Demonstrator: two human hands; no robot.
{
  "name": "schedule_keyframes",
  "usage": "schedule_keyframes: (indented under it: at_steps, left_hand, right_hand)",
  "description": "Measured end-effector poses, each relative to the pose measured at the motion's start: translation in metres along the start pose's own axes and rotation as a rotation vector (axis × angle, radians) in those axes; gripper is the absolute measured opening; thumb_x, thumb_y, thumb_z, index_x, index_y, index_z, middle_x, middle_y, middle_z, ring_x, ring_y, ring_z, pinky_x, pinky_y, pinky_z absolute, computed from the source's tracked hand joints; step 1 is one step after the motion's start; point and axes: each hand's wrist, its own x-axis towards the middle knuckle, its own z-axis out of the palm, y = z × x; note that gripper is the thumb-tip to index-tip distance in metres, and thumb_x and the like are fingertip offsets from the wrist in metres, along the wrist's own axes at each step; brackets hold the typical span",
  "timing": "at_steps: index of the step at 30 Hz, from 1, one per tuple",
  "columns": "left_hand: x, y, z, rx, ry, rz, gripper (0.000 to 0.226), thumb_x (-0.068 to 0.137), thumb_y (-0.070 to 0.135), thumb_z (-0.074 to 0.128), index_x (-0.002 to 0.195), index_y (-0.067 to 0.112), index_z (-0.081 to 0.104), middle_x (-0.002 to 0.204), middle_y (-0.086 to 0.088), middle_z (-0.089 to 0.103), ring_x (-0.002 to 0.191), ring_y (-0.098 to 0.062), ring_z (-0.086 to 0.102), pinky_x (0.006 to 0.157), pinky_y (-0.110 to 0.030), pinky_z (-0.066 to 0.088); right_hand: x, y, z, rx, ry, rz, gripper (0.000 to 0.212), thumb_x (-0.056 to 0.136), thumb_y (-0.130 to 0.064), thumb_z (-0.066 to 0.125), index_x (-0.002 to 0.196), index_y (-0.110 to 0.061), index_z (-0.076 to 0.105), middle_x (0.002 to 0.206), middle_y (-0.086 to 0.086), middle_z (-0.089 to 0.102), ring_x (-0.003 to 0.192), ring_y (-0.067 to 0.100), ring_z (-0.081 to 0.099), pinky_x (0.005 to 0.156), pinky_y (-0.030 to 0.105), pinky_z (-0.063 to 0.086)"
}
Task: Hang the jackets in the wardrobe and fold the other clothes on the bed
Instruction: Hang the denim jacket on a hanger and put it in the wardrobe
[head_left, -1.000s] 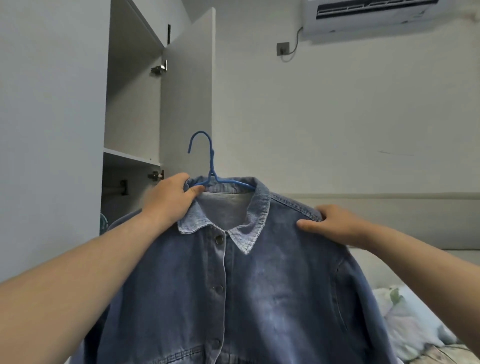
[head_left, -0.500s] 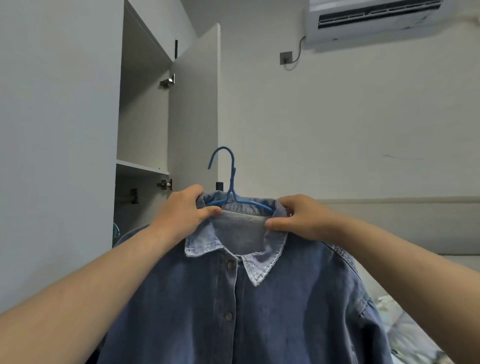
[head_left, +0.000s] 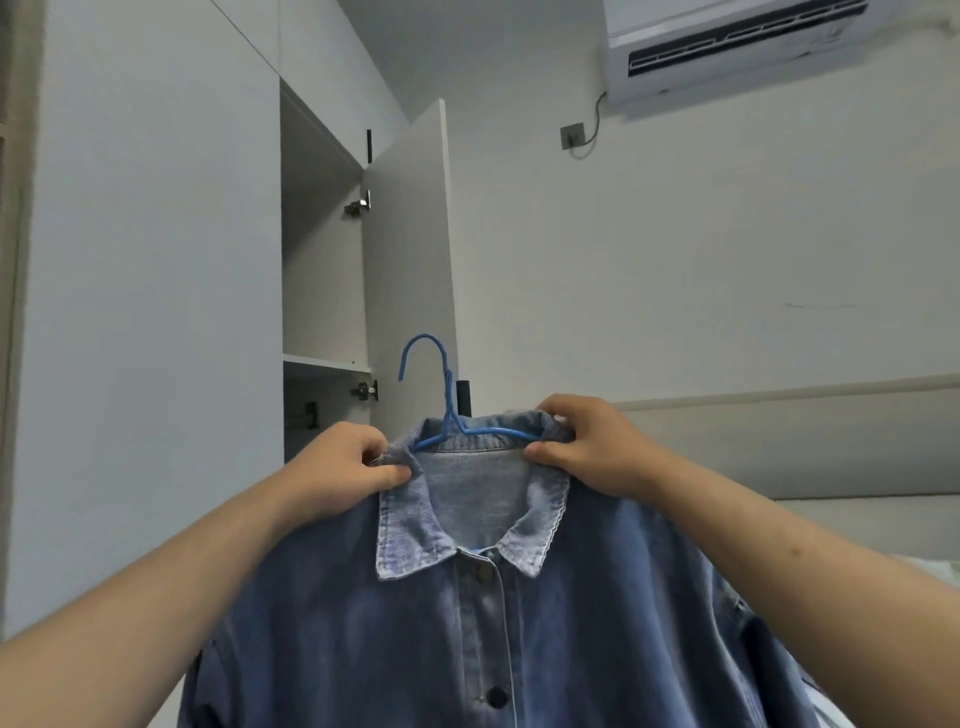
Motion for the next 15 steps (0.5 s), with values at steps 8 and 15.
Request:
schedule_keyframes:
  at_steps: [8, 15]
  left_hand:
    - [-0.013, 0.021, -0.019, 0.035, 0.125, 0.092, 0.033, 0.081, 0.033, 0.074, 0.058, 0.019, 0.055, 0.054, 0.007, 0.053, 0.052, -0.005, 0.045, 0.053, -0.026, 0.033]
    - [-0.019, 0.024, -0.036, 0.060, 0.168, 0.208, 0.029, 0.094, 0.029, 0.061, 0.070, 0.012, 0.060, 0.071, 0.003, 0.056, 0.071, -0.009, 0.053, 0.064, -0.027, 0.039]
  right_hand:
    - [0.004, -0.035, -0.001, -0.096, -0.088, -0.080, 0.018, 0.093, -0.020, 0.065, 0.095, -0.003, 0.068, 0.083, 0.017, 0.065, 0.074, 0.025, 0.052, 0.073, 0.037, 0.043]
    - [0.014, -0.056, 0.011, 0.020, 0.056, -0.110, 0.019, 0.091, -0.021, 0.066, 0.083, -0.004, 0.067, 0.076, 0.012, 0.065, 0.069, 0.020, 0.053, 0.069, 0.035, 0.042]
